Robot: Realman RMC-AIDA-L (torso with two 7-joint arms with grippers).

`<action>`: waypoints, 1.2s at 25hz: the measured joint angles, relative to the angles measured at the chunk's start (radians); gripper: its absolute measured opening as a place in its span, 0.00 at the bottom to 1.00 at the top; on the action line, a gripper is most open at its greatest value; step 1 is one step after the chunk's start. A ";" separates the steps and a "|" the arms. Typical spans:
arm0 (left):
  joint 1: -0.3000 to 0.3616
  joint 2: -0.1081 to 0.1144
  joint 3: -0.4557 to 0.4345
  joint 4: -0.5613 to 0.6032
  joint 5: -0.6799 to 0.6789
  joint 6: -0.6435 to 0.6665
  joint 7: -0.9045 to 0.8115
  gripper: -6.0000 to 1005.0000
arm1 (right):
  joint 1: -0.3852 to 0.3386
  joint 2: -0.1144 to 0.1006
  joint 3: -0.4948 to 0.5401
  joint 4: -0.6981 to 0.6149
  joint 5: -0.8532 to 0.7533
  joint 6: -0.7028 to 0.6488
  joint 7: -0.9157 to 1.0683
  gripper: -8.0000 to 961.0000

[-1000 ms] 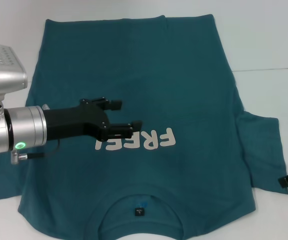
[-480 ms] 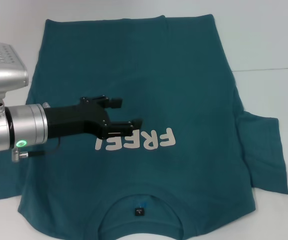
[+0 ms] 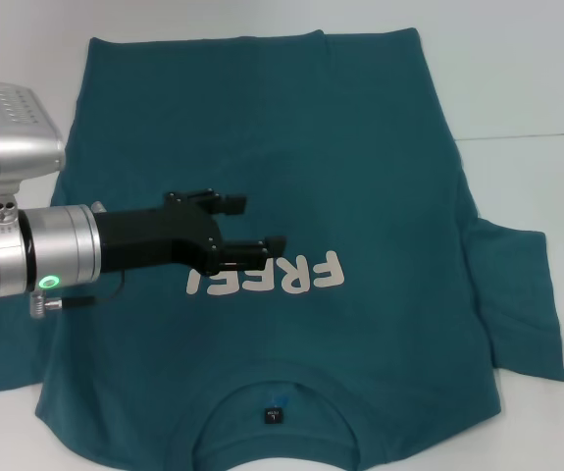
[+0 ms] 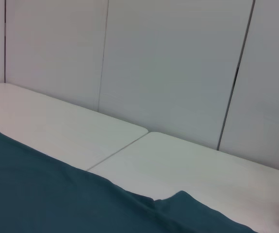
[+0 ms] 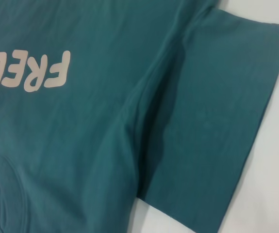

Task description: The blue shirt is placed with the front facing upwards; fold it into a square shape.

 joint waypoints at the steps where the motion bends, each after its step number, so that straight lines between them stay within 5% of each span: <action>1: -0.002 0.000 0.000 -0.003 0.001 0.000 -0.001 0.87 | 0.001 0.002 -0.001 0.001 0.001 0.002 0.001 0.93; 30: 0.004 0.004 -0.003 -0.019 0.000 0.000 0.016 0.87 | 0.049 -0.009 -0.009 0.196 0.008 0.146 0.000 0.93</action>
